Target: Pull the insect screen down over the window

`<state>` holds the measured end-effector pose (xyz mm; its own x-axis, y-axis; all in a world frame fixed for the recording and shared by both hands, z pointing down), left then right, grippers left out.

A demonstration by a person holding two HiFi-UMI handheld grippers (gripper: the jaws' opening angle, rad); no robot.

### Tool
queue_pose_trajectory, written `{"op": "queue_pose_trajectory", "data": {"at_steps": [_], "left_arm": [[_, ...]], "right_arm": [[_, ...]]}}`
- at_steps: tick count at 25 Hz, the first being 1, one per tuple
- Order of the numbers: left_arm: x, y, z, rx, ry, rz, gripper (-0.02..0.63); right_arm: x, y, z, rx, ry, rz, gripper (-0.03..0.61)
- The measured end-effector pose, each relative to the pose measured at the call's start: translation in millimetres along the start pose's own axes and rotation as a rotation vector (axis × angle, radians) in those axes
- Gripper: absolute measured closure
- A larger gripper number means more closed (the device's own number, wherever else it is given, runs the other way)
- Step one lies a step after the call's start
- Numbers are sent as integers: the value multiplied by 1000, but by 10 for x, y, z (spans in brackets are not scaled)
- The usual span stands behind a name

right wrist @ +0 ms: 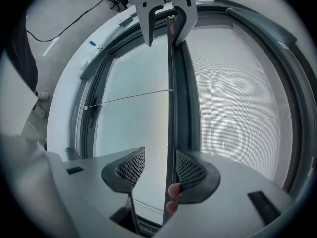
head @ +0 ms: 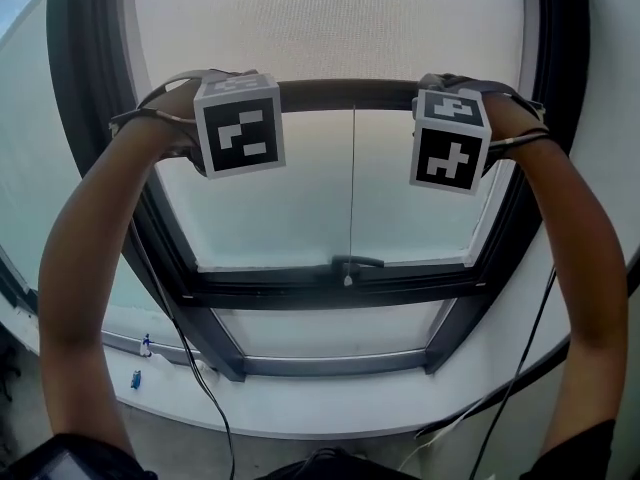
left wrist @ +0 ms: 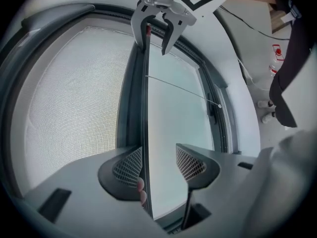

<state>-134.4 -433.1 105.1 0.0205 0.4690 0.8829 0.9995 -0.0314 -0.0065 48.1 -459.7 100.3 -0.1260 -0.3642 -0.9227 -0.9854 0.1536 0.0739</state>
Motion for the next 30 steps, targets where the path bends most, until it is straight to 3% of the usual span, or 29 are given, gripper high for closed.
{"op": "queue_pose_trajectory", "data": {"at_steps": [4, 10, 15, 20, 30], "left_arm": [[56, 23, -19, 26, -13, 6, 399], [585, 20, -283, 17, -155, -4, 399], [763, 16, -393, 23, -154, 0, 398], [1047, -5, -546, 35, -217, 24, 399], [1504, -35, -822, 38, -225, 51, 399]], "right_arm": [[-65, 15, -19, 1, 20, 0, 382], [-540, 28, -241, -40, 131, 61, 382], [-754, 45, -339, -30, 175, 52, 382], [-1040, 66, -454, -25, 217, 56, 382], [-1540, 82, -665, -8, 190, 45, 382]]}}
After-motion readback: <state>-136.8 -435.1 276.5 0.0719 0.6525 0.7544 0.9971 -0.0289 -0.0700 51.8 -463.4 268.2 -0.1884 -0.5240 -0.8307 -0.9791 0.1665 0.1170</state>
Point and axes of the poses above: the fingertips, and each gripper's own axes: z backward along the fingers, x to its right, y out of its top, the point moved 1 cm from there along z, backward along the fingers, and after that the axes turned 2 degrees about y, right-handed, at the moved point
